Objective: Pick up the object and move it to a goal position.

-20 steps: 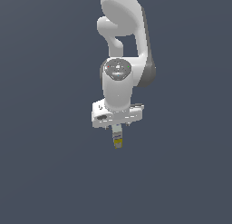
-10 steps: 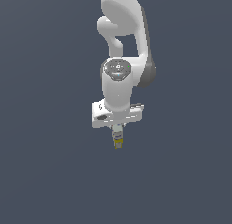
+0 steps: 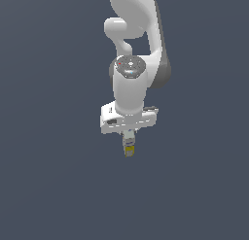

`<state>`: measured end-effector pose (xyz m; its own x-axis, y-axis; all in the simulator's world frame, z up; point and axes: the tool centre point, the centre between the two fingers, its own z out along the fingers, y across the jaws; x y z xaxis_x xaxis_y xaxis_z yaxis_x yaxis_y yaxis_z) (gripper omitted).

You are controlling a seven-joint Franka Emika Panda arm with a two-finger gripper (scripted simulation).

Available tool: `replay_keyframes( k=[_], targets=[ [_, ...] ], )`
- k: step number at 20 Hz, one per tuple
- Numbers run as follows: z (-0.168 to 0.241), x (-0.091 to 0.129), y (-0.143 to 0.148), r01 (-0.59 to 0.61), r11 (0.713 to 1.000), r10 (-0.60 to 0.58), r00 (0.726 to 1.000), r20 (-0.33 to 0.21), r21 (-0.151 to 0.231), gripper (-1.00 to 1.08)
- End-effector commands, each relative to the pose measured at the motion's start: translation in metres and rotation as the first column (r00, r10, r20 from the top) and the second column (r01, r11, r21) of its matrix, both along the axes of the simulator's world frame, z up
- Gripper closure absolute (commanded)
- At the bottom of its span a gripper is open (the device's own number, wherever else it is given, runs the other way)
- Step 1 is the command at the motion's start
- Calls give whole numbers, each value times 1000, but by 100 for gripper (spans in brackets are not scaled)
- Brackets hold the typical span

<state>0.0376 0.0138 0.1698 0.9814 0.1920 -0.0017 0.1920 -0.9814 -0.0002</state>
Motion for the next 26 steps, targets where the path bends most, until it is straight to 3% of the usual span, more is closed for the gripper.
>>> replay_keyframes(
  k=[1, 26],
  targets=[
    [14, -2, 7, -1, 1000, 1, 1000, 2, 0, 108],
    [263, -41, 131, 0, 1000, 0, 1000, 2, -1, 108]
  ],
)
